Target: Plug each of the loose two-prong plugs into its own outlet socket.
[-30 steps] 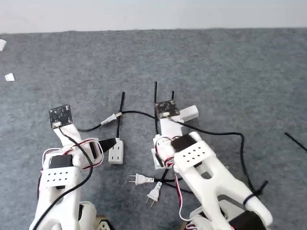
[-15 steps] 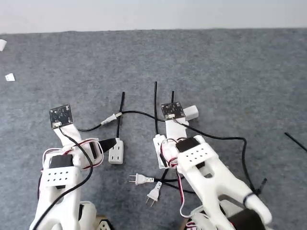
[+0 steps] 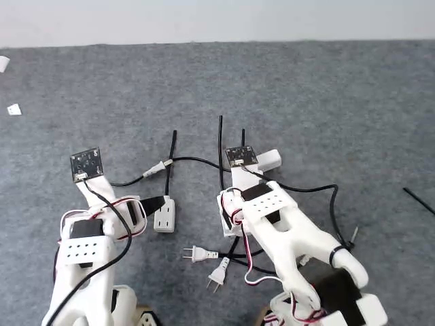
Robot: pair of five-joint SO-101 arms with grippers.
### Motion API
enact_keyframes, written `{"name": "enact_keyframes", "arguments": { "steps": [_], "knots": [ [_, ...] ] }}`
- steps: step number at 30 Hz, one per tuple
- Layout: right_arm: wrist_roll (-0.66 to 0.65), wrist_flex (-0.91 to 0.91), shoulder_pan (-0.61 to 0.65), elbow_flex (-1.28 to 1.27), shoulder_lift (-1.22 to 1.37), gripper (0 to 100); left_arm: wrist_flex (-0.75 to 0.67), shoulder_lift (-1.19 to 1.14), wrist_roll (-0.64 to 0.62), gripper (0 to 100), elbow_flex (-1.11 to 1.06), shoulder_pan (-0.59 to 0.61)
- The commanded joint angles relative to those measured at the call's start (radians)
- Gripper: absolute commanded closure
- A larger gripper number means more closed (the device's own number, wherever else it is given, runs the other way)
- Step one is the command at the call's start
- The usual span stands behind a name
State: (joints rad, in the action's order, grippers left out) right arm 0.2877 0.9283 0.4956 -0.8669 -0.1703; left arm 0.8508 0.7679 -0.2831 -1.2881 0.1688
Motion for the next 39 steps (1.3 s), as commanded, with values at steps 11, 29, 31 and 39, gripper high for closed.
{"name": "enact_keyframes", "arguments": {
  "steps": [11, 29, 31, 39],
  "knots": [
    [0.012, -0.085, 0.027, 0.094, 0.019, 87.6, -0.015, 0.005, 0.006, 61, 0.021, 0.006],
    [0.005, -0.101, -0.131, 0.112, 0.054, 99.1, -0.015, 0.005, 0.006, 61, 0.019, 0.006],
    [0.005, -0.096, -0.131, 0.112, 0.024, 99.1, -0.015, 0.005, 0.006, 61, 0.019, 0.006],
    [-0.044, -0.025, -0.183, 0.115, -0.254, 99.1, -0.015, 0.005, 0.006, 61, 0.019, 0.006]
  ]
}}
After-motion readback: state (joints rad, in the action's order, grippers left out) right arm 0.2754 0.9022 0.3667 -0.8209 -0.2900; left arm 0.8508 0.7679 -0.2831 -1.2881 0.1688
